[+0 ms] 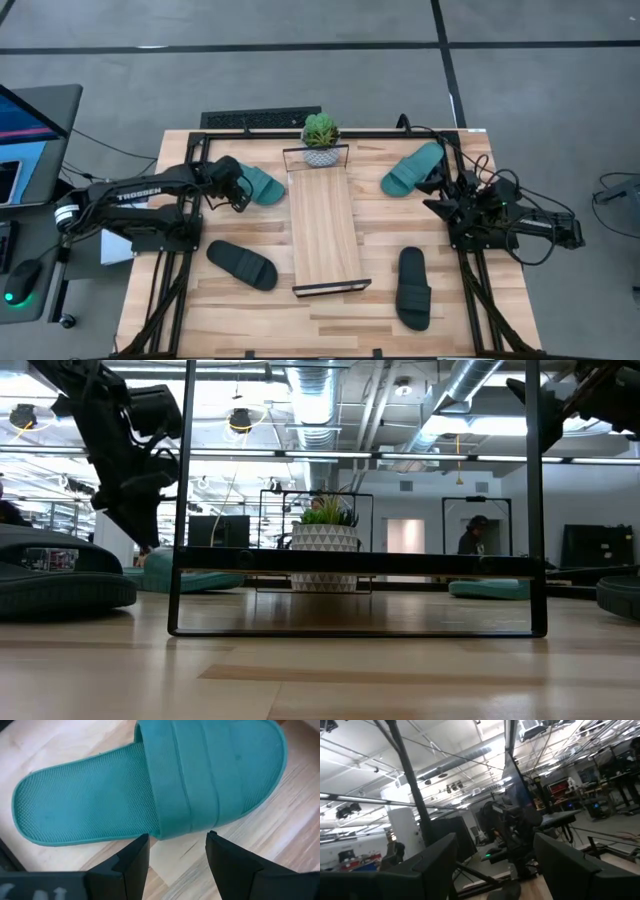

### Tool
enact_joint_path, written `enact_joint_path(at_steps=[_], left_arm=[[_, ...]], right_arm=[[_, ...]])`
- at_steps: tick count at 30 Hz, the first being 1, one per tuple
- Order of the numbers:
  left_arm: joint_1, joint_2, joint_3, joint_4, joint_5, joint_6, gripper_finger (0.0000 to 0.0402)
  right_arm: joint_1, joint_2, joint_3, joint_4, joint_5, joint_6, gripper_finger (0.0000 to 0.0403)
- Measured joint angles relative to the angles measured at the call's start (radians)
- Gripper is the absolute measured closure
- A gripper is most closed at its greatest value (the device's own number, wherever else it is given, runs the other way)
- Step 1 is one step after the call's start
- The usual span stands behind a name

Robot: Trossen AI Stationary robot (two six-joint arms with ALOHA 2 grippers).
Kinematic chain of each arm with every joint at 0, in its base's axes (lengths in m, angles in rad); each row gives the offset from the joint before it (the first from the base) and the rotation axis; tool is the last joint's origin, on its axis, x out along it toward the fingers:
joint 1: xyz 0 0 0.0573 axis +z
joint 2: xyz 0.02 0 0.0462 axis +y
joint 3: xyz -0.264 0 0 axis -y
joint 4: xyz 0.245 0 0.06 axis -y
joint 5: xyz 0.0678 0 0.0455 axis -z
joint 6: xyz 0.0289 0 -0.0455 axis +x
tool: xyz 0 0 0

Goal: Pick and place slides into the shelf
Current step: Put the left blue slides on the shelf

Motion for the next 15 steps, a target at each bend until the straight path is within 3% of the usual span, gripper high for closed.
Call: enact_joint_path(at_steps=[9, 15], left_arm=[[0.01, 0.024, 0.0, 0.022, -0.001, 0.014, 0.0218], [0.029, 0.024, 0.0, 0.061, 0.117, 0.058, 0.0219]], right_arm=[[0.0, 0.0, 0.0, 0.0, -0.081, 0.0, 0.0147], [0.0, 0.0, 0.0, -0.046, -0.181, 0.0, 0.0147]])
